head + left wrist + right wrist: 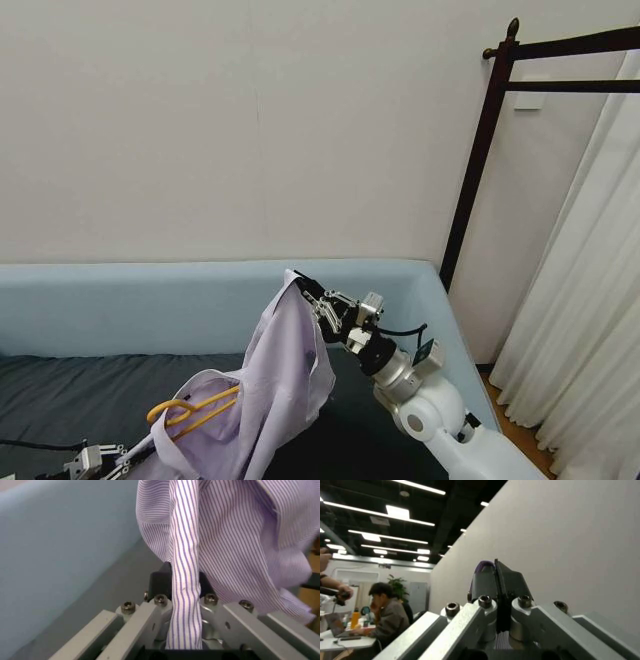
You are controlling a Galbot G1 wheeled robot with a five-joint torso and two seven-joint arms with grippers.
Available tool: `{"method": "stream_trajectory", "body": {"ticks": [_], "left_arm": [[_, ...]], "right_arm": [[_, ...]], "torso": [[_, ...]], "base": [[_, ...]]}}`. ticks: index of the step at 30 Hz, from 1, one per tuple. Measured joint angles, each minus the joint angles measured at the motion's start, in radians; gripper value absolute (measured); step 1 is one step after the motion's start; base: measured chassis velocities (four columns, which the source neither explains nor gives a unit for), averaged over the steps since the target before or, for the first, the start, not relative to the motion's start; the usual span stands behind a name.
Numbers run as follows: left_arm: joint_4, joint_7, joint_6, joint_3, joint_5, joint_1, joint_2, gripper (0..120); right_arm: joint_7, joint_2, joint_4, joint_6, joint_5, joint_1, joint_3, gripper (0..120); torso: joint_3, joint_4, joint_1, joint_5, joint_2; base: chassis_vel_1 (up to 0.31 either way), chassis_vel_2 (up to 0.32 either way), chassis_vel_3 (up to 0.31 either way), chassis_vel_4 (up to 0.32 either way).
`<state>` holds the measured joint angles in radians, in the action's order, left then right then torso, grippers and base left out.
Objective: Pick up the clothes from the sofa and hang them on the clothes hanger.
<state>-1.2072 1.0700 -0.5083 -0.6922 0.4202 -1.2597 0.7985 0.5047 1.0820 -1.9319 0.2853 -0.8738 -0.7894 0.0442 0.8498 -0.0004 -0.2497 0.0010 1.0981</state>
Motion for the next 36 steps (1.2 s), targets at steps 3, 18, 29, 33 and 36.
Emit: {"method": "stream_trajectory", "body": {"ticks": [3,18,29,33,36], "left_arm": [[-0.014,-0.076,0.000,-0.002,0.006,-0.003,0.007,1],[-0.321,-0.072,0.107,-0.064,0.363,-0.060,-0.139,1],[-0.316,0.010,0.189,-0.081,0.465,0.004,-0.342,1],[-0.297,0.031,0.211,-0.072,0.488,0.038,-0.400,1],[-0.285,0.025,0.216,-0.068,0.489,0.050,-0.433,1]], "right_arm": [[0.056,-0.009,-0.006,0.017,-0.001,-0.025,-0.001,0],[-0.169,-0.024,0.325,0.076,0.935,-0.117,-0.096,17],[0.417,-0.018,0.386,0.341,0.979,-0.135,-0.240,55],[0.317,-0.035,0.353,0.363,0.753,-0.136,-0.188,70],[0.044,-0.043,0.265,0.377,0.545,-0.133,-0.088,84]], "torso": [[0.000,0.0000,0.000,0.0000,0.000],[0.000,-0.0003,0.000,0.0004,0.000],[0.000,0.0000,0.000,-0.0001,0.000],[0.000,-0.0002,0.000,0.0001,0.000],[0.000,0.0001,0.000,0.0000,0.000]], "base": [[0.000,0.000,0.000,0.000],[0.000,0.000,0.000,0.000],[0.000,0.000,0.000,0.000],[0.000,0.000,0.000,0.000],[0.000,0.000,0.000,0.000]]}}
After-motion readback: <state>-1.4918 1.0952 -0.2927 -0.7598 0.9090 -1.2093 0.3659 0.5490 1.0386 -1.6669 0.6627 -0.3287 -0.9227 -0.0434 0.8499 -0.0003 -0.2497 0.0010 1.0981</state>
